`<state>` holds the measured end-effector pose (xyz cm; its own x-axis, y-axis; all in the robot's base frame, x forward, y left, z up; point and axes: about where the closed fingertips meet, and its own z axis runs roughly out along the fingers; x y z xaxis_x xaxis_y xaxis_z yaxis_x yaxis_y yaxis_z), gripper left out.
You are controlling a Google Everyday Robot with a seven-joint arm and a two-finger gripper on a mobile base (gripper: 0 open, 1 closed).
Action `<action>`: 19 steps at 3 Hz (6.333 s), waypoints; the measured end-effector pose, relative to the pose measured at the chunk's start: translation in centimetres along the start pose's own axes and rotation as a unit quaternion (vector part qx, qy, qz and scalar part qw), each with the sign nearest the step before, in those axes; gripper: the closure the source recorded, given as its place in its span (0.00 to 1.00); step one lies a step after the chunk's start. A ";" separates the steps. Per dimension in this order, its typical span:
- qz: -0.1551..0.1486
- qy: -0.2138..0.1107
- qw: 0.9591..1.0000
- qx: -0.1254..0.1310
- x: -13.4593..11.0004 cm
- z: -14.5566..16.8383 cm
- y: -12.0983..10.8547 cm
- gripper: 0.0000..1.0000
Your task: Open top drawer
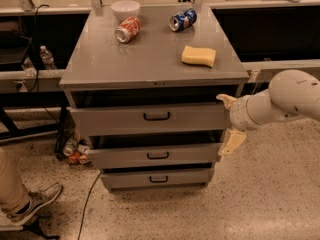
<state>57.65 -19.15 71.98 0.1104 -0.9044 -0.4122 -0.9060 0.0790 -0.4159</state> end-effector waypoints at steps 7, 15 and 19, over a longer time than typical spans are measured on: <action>-0.134 0.026 0.991 0.008 -2.2 13.8 -5.6 0.47; -0.110 0.046 0.993 0.005 -1.9 10.9 -2.4 1.00; -0.069 0.111 0.988 0.087 -6.0 1.1 9.4 0.87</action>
Offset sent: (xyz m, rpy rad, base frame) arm 0.0138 0.0022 -0.0538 -0.1939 -0.0182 0.0676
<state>48.96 -12.49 69.66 0.1178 -0.9798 -0.1619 -0.8026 0.0021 -0.5965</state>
